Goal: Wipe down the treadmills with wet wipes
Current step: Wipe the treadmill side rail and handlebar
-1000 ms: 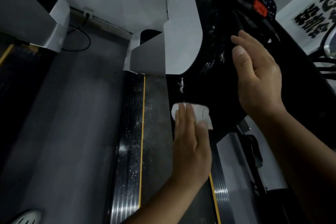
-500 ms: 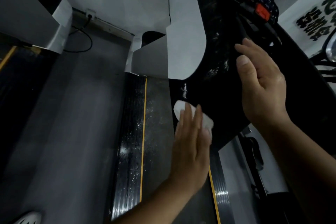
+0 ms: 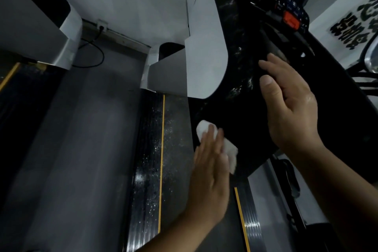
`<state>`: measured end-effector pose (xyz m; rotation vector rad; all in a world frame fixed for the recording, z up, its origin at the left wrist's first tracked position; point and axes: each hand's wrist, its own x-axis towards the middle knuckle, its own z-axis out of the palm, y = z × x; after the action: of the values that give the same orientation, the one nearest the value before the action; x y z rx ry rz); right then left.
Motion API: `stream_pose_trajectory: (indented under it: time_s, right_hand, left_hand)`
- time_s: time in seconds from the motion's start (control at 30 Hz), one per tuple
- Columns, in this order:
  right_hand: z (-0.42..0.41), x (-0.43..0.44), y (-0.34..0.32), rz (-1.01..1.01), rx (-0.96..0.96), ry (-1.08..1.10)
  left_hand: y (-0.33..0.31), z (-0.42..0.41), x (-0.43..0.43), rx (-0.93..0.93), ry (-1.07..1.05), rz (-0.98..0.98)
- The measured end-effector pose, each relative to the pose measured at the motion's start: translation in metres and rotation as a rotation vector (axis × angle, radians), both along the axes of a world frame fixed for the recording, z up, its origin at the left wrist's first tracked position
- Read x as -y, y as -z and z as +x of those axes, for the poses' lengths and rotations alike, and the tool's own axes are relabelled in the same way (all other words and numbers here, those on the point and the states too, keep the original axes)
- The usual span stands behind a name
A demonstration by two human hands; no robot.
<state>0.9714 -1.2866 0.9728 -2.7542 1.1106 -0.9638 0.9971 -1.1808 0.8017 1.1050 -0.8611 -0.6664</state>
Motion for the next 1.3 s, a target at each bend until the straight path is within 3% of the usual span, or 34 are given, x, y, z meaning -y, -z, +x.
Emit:
stream_pose_trajectory:
  time_s: [0.1,0.2,0.3,0.5,0.63,0.73,0.83,0.93,1.07,1.2,1.3]
  right_hand:
    - [0.001,-0.002,0.001,0.006,-0.001,0.003]
    - [0.001,-0.002,0.0,0.008,0.0,0.003]
    - [0.0,-0.001,0.001,0.013,0.006,-0.007]
    - [0.0,-0.001,0.0,0.006,0.005,-0.008]
    - [0.0,0.0,0.001,0.006,0.002,-0.006]
    - [-0.001,0.001,0.0,0.004,0.0,0.001]
    - [0.0,0.0,0.0,0.006,-0.002,0.003]
    - [0.001,0.0,0.0,0.006,-0.002,0.006]
    - [0.001,-0.001,0.0,0.004,-0.001,0.018]
    - [0.002,-0.003,0.0,0.008,-0.011,0.027]
    - [0.002,-0.003,0.0,-0.004,0.001,0.029]
  left_hand:
    - [-0.011,0.029,0.039,-0.222,0.003,0.143]
    - [-0.04,0.042,0.052,-0.118,0.0,0.061]
    - [-0.031,0.025,0.027,0.002,0.035,-0.093]
    - [-0.025,0.059,0.068,-0.115,0.103,0.249]
    - [-0.012,0.052,0.059,-0.137,0.091,0.182]
    - [0.016,0.037,0.043,-0.177,0.11,0.242]
    - [-0.001,0.065,0.076,-0.245,0.076,0.291]
    - [-0.018,0.072,0.086,-0.176,0.062,0.237]
    - [0.007,0.007,0.006,-0.04,0.075,0.097]
    - [-0.003,0.023,0.033,-0.096,0.036,0.235]
    - [-0.039,0.021,0.025,0.116,0.01,0.082]
